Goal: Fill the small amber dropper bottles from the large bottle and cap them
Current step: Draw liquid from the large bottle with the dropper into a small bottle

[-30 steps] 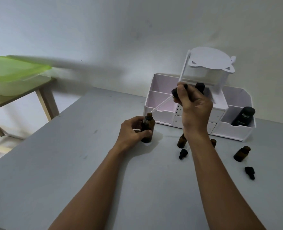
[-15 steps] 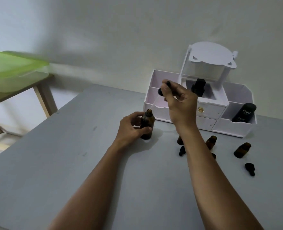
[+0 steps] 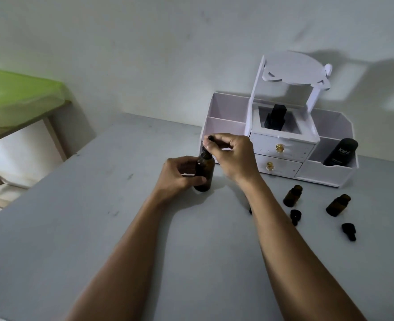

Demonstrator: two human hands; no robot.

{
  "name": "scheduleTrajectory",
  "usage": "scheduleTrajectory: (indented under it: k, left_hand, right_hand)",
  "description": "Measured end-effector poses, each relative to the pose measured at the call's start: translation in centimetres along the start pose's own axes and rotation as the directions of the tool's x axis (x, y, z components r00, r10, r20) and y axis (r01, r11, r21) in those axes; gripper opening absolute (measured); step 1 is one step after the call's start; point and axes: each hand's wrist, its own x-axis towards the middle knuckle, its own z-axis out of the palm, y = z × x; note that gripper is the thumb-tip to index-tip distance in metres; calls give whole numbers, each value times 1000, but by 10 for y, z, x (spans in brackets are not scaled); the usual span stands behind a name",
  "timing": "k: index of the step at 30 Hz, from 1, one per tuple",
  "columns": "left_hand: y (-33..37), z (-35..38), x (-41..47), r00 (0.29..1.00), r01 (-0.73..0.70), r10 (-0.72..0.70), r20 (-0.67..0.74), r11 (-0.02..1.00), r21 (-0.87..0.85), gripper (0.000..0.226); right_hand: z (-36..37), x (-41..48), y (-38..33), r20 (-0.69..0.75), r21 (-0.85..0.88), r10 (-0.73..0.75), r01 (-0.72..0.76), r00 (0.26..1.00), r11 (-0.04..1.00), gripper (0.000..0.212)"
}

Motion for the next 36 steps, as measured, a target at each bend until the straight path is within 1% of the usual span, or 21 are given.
scheduleTrajectory:
  k: [5, 8, 21, 27, 33, 36]
  left_hand:
    - [0, -4, 0, 1000, 10, -10, 28, 1000, 5, 50]
    - [-1, -5, 1, 999, 6, -5, 43, 1000, -7, 51]
    - [-2, -4, 1, 999, -6, 6, 50, 1000, -9, 50]
    - [-4, -5, 2, 999, -2, 2, 48, 1000, -3, 53]
    - [-3, -5, 1, 999, 1, -1, 51, 1000, 5, 49]
    - [-3, -5, 1, 999, 2, -2, 52, 1000, -4, 49]
  right_hand:
    - [-1, 0, 3, 14, -24, -16, 16, 1000, 1000, 15]
    - [0, 0, 6, 20, -7, -7, 7, 1000, 1000, 13]
    - [9, -2, 5, -73, -6, -48, 47, 996, 999, 7]
    - [10, -2, 4, -85, -9, -46, 46, 995, 999, 5]
    - [8, -1, -4, -107, 27, -14, 17, 994, 999, 8]
    - [4, 2, -13, -124, 37, -25, 29, 992, 999, 11]
